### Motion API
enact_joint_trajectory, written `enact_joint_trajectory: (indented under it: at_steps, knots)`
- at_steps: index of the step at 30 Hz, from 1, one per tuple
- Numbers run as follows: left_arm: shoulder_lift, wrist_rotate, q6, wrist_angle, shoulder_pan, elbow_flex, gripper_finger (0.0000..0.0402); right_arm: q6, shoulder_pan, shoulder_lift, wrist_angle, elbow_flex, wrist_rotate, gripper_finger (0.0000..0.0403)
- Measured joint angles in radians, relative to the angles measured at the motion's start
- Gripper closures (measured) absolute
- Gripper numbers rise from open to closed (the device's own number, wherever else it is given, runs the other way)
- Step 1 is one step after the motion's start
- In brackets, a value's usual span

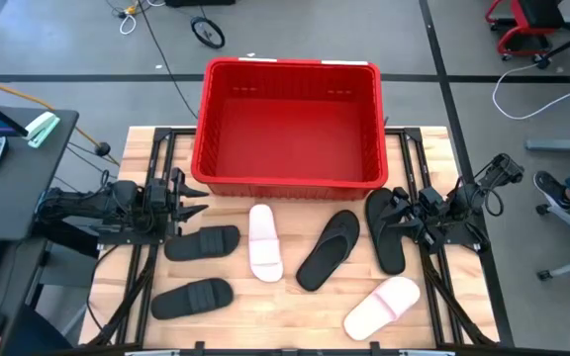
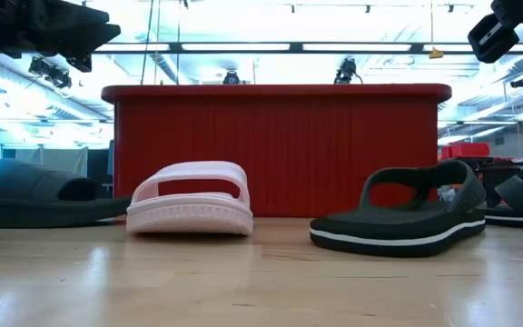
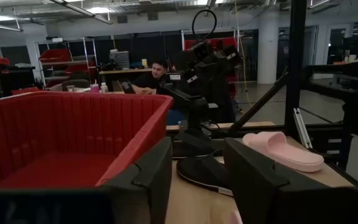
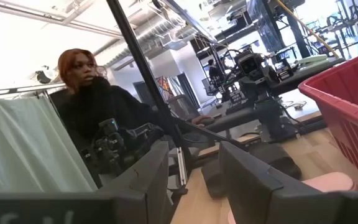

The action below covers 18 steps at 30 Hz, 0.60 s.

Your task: Pick and place slides into bin

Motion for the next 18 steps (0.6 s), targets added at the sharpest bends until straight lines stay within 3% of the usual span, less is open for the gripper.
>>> enact_joint_trajectory:
  at_steps: [18]
  knots:
    - [0.000, 0.000, 0.000, 0.000, 0.000, 0.000, 0.0250, 0.000, 0.000, 0.000, 0.000, 0.000, 0.000, 0.0254]
